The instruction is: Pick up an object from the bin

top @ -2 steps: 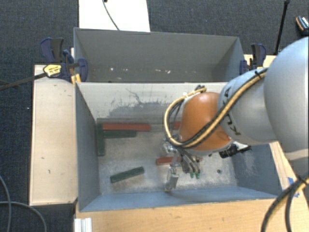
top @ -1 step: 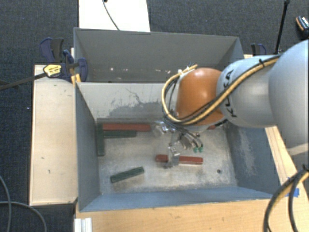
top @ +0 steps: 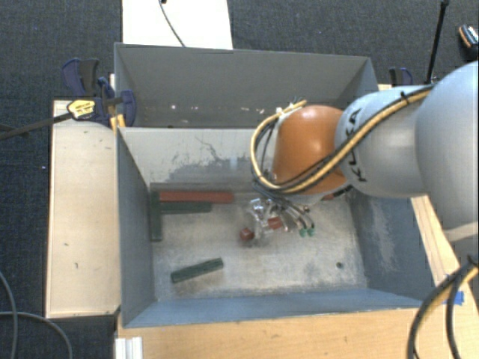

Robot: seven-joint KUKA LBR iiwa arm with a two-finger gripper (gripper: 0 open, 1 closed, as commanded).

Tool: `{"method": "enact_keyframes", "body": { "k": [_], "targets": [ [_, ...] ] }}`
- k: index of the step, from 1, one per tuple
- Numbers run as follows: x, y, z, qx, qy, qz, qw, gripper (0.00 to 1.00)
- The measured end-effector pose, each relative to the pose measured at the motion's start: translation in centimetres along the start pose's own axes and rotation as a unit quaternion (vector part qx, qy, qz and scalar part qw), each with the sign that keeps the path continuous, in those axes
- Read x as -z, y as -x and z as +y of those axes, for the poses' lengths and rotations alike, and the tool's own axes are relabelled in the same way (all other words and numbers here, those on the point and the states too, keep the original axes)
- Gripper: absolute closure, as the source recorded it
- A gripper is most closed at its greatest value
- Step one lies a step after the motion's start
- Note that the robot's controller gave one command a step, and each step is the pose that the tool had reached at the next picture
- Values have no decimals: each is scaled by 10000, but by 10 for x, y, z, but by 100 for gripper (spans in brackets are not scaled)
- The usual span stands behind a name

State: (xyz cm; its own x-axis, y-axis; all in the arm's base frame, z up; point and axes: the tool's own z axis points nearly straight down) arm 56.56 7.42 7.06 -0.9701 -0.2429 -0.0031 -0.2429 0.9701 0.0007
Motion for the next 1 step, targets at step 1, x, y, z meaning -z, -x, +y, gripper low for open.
{"method": "enact_keyframes", "body": {
  "k": [1],
  "targets": [
    [182, -2, 8, -358, -6, -43, 9994, 100]
  ]
}}
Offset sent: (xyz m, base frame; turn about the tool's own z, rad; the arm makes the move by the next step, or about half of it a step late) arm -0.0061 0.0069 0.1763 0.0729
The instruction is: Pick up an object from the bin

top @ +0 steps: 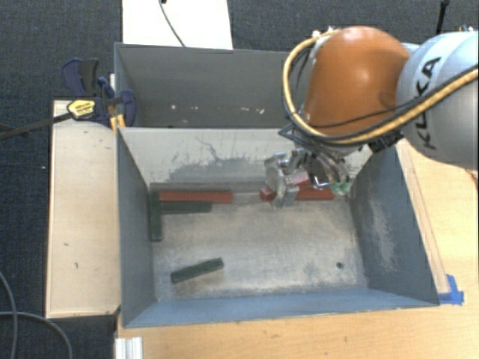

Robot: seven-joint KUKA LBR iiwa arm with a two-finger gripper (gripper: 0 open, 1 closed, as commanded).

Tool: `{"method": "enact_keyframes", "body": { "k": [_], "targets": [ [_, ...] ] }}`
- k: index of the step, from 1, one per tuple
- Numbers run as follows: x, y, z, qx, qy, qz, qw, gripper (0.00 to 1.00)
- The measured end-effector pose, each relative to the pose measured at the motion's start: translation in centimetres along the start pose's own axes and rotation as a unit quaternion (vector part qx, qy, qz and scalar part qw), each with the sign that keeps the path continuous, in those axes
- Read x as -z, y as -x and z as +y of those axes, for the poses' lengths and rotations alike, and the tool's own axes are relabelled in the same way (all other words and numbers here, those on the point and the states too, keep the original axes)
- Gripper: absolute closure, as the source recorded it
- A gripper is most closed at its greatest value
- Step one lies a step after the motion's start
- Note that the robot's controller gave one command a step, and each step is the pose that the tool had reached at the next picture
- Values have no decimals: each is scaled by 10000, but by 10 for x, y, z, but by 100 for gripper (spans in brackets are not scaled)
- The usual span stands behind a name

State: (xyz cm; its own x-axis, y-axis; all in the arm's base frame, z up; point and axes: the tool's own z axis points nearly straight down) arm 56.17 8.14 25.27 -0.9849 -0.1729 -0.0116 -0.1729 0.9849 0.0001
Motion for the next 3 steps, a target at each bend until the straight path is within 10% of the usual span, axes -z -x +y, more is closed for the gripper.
{"method": "enact_keyframes", "body": {
  "k": [1, 2, 3],
  "targets": [
    [-5, -1, 0, -12, 2, 41, 10000, 0],
    [-186, 3, -6, 78, 6, 82, 9999, 0],
    [-181, 6, -6, 53, 6, 44, 10000, 100]
  ]
}}
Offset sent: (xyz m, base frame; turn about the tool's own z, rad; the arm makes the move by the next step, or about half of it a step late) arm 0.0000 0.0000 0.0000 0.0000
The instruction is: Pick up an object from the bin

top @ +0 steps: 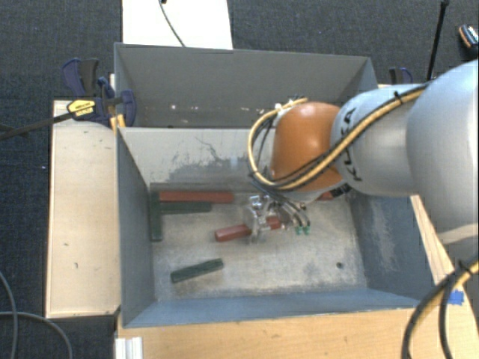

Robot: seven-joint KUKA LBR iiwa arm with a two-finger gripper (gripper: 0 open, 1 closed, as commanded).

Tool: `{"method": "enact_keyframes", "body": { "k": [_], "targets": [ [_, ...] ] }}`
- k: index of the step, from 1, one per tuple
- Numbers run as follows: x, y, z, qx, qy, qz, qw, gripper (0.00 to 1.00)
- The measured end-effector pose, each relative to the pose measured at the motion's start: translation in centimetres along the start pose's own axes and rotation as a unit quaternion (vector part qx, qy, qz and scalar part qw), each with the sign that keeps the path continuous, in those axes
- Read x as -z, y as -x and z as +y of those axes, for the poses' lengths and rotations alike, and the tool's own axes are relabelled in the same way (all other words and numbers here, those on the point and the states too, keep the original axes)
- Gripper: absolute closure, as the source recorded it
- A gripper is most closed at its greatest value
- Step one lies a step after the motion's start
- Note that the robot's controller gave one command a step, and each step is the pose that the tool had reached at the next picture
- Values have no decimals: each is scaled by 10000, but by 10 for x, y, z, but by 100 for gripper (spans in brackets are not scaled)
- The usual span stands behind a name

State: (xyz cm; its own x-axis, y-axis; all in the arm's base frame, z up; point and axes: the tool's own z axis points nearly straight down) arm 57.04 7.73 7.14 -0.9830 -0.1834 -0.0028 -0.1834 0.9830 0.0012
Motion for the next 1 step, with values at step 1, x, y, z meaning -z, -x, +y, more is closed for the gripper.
{"method": "enact_keyframes", "body": {
  "k": [1],
  "targets": [
    [161, -21, -5, -285, -5, -39, 9996, 100]
  ]
}}
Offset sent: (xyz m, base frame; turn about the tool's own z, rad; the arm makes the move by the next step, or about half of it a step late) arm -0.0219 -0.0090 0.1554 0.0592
